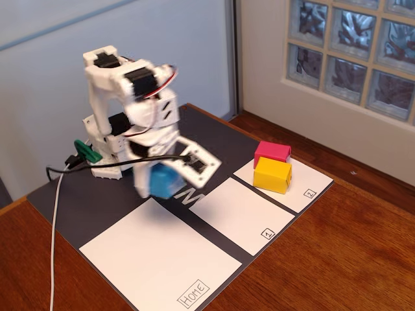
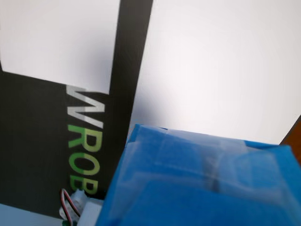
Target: Move box blue to home
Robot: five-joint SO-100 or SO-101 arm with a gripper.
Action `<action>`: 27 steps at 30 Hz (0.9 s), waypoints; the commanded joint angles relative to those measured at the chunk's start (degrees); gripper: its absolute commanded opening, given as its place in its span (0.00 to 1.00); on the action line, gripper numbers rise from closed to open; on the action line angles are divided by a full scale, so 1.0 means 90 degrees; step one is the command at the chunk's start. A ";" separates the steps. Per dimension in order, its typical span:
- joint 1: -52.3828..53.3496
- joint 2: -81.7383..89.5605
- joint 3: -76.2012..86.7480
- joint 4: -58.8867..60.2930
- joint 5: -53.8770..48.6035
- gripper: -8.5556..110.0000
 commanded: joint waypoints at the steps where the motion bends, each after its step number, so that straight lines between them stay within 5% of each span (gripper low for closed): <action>1: 0.0703 0.0498 0.0576 -0.0371 -0.0381 0.07; 11: 0.1875 -0.0596 0.0938 -0.1670 -0.0771 0.07; 27: 0.1475 -0.2715 -0.0107 -0.2383 0.0068 0.07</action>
